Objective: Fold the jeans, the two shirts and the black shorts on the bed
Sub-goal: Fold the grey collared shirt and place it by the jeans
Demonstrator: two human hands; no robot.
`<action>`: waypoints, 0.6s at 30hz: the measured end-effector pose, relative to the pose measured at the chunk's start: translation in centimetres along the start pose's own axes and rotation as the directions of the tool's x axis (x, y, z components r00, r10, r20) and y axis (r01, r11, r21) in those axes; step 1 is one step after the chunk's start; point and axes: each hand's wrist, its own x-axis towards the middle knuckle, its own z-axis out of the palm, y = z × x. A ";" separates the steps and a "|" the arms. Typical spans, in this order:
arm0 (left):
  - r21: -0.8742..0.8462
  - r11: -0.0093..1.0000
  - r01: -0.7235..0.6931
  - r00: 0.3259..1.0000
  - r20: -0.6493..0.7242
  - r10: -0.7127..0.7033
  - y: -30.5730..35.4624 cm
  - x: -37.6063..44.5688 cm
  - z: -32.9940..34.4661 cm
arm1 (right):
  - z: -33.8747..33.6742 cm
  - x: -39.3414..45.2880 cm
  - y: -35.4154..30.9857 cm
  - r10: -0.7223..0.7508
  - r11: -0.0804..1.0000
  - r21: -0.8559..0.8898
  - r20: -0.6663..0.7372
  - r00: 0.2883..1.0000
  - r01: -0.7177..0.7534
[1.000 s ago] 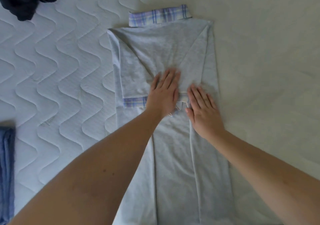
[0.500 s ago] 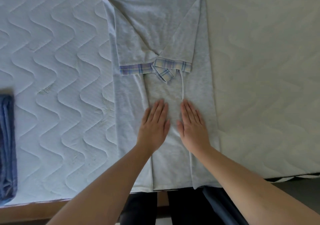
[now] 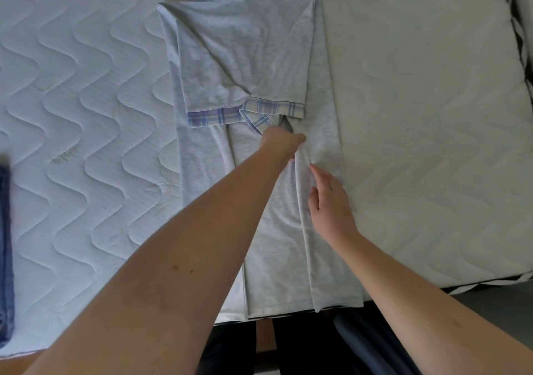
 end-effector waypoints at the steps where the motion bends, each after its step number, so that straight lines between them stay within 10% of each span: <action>1: -0.031 0.999 -0.013 1.000 -0.003 0.013 -0.1 0.2 0.1 | 0.1 0.0 0.1 0.000 1.000 -0.002 -0.003 1.000 0.000; 10: -0.227 0.970 -0.086 0.975 -0.218 0.035 -2.9 0.7 1.0 | 0.5 -0.7 1.0 -0.075 0.996 -0.035 0.041 0.996 0.076; 18: -0.166 0.985 -0.056 0.996 -0.079 0.044 -4.8 -1.0 0.8 | -0.6 -1.4 1.5 0.007 0.995 -0.101 -0.058 0.998 -0.013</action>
